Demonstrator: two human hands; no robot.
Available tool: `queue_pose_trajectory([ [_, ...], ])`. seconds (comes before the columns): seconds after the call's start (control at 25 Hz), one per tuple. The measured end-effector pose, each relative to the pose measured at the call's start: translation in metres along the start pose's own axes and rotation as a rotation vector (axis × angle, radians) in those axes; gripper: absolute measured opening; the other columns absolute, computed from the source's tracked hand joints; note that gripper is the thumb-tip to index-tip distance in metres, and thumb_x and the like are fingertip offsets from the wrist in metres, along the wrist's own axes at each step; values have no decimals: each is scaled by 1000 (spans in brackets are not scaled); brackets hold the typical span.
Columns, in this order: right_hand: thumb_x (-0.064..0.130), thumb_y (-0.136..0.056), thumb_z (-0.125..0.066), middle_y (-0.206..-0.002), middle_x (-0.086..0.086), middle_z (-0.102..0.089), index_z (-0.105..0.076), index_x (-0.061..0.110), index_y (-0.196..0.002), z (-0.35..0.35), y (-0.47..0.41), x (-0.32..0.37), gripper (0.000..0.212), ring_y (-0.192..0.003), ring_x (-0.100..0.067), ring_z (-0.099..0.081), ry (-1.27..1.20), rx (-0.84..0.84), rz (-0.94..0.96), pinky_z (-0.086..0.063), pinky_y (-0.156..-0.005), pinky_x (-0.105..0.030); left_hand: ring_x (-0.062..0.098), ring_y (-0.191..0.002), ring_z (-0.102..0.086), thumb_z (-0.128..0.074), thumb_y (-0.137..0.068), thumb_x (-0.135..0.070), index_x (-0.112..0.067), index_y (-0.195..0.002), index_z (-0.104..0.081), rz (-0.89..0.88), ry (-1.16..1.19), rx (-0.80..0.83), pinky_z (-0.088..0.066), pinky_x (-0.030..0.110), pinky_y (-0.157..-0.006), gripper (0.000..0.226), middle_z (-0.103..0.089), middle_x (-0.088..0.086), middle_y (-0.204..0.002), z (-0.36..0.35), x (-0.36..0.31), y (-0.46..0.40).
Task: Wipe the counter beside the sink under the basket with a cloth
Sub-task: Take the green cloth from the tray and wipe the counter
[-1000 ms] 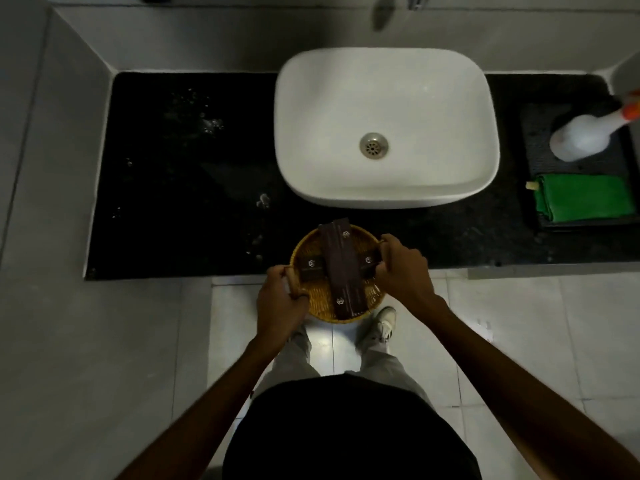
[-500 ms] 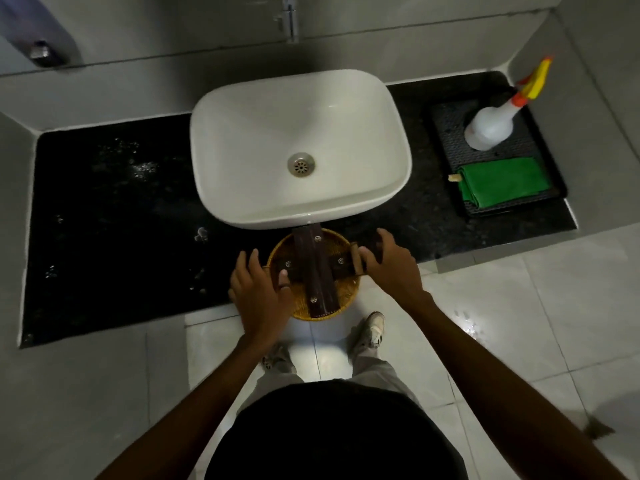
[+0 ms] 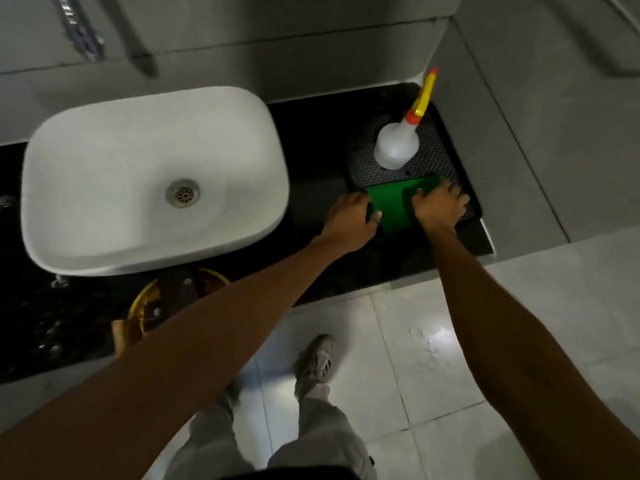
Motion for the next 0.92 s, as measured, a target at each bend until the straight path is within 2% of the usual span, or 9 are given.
queue_pose_trajectory([
  [0.16, 61, -78, -71, -158, -20, -39, -35, 6, -153, -18, -41, -23, 100, -144, -41, -35, 180, 158, -146, -28, -116, -48, 42, -151, -29, -54, -96, -61, -11, -161, -27, 147, -305, 119, -27, 50, -121, 87, -38, 19, -161, -23, -6, -76],
  [0.28, 73, -67, -75, -159, -20, -38, -42, 11, -152, -19, -56, -35, 109, -147, -41, -33, 194, 253, -222, -27, -121, -50, 40, -141, -39, -64, -90, -55, -15, -127, -63, 211, -281, 213, -37, 47, -116, 54, -51, 17, -146, -24, -2, -83],
  [0.36, 65, -68, -81, -156, -20, -46, -48, 9, -148, -16, -57, -31, 103, -143, -37, -45, 35, 332, -160, -37, -120, -49, 35, -122, -58, -65, -90, -41, -15, -99, -69, 261, 129, 235, -52, 42, -101, 28, -62, 17, -132, -17, -11, -70],
  [0.44, 45, -75, -86, -142, -18, -64, -64, 10, -137, -3, -52, -11, 74, -117, -26, -71, -442, 401, -32, -60, -97, -39, 29, -94, -67, -63, -92, -25, -14, -97, -66, 327, 655, 178, -56, 32, -73, 12, -69, 10, -107, 6, -20, -47],
  [0.52, 37, -88, -77, -141, -20, -64, -63, 8, -138, 10, -14, 20, 60, -115, -25, -74, -1129, 600, -40, -64, -83, -34, 29, -96, -65, -59, -92, -12, -14, -103, -64, 400, 1064, 73, -55, 32, -71, 13, -67, 5, -100, 43, -19, -10],
  [0.6, 51, -94, -62, -160, -18, -45, -41, 7, -156, 18, 59, 70, 79, -146, -33, -47, -1769, 833, 3, -50, -110, -46, 27, -93, -69, -58, -89, -6, -15, -102, -68, 442, 1405, -17, -60, 35, -69, 18, -76, 5, -98, 78, -2, 42],
  [0.68, 72, -86, -52, -168, -14, -30, -31, 15, -161, 10, 154, 133, 96, -155, -36, -30, -2111, 1011, 64, -26, -125, -54, 25, -87, -76, -61, -89, -5, -15, -102, -72, 415, 1607, -61, -65, 34, -66, 20, -83, 4, -92, 112, 27, 101],
  [0.8, 76, -80, -58, -138, -18, -65, -68, 13, -134, -33, 283, 227, 83, -126, -38, -64, -2095, 1030, -63, -49, -110, -56, 24, -98, -78, -69, -92, -18, -16, -114, -69, 347, 1394, -181, -66, 35, -78, 23, -81, 5, -109, 165, 96, 184],
  [0.92, 41, -90, -67, -110, -15, -79, -81, 11, -108, -64, 386, 330, 38, -99, -35, -77, -1954, 1103, -105, -62, -85, -49, 17, -100, -73, -66, -94, -45, -20, -111, -67, 159, 958, -665, -62, 35, -84, 30, -75, 0, -105, 251, 201, 289],
])
Point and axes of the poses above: each hand's wrist, its own y-axis away from the middle knuckle, its own z-axis out of the back of the hand, x = y × z, the point moved 9 cm from there along -y, towards the middle knuckle
